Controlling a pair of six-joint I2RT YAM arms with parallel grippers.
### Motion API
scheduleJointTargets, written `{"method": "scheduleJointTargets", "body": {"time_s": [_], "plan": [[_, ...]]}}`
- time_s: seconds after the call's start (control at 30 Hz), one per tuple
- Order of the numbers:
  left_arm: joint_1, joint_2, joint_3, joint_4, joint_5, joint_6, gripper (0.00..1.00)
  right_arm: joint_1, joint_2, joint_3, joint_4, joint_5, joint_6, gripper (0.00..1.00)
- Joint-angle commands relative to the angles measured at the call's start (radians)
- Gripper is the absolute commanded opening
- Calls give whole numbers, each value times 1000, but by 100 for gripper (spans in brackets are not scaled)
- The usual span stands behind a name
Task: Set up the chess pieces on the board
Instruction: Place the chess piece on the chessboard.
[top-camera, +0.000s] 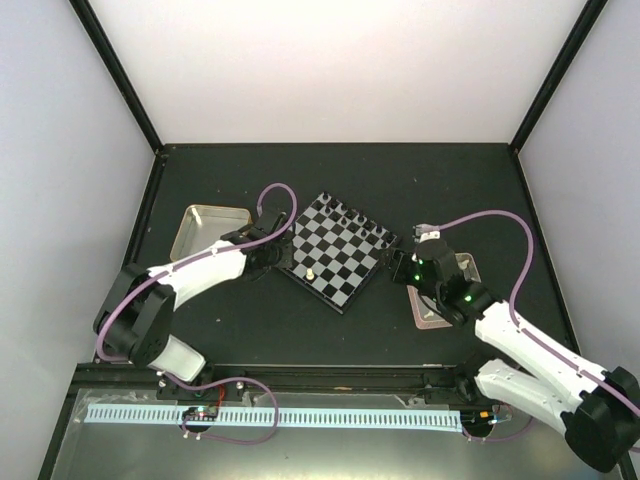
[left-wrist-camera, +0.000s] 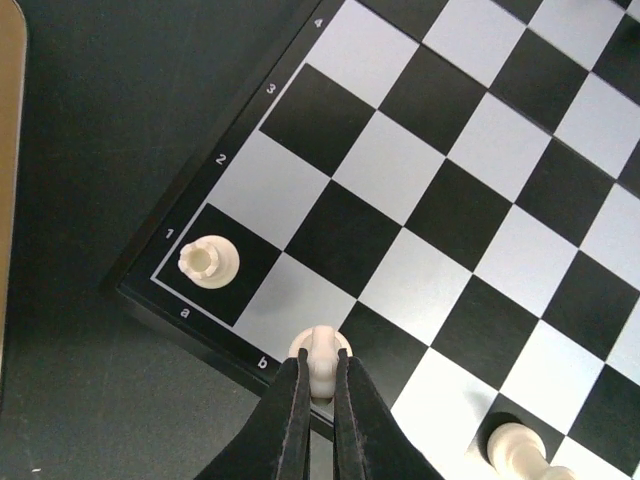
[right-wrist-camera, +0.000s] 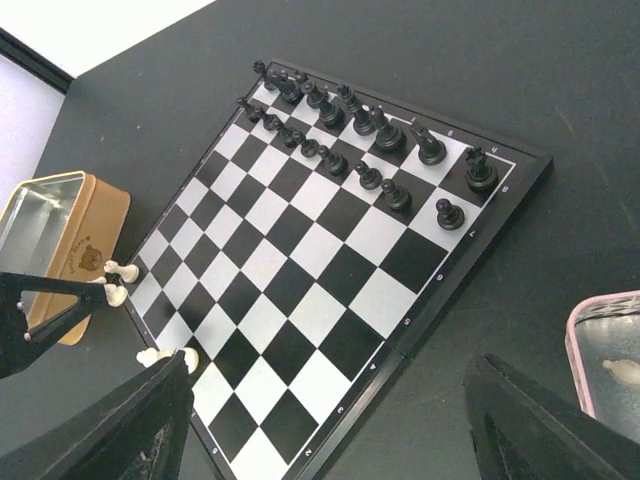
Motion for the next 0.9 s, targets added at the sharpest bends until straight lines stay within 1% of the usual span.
{"method": "scheduleJointTargets", "body": {"time_s": [0.0, 0.1, 0.33, 0.57, 0.67, 0.73, 0.87], "plan": [[18, 38, -1, 49, 52, 18, 2, 4, 41, 41, 44, 28, 35, 75], [28, 65, -10, 78, 70, 29, 2, 4, 57, 48, 49, 22, 43, 75], [41, 94, -9, 92, 44, 30, 2, 5, 85, 67, 40, 16, 28, 75], [41, 133, -14, 78, 47, 23, 2, 4, 86, 67, 39, 6, 31, 75], [41, 116, -18, 46, 25, 5, 4, 5, 79, 66, 33, 5, 29, 75], [41, 101, -36, 55, 20, 3, 5, 4, 73, 62, 27, 6, 30, 75], [41, 97, -37, 45, 22, 3, 4, 5, 59, 50, 33, 5, 31, 75]]}}
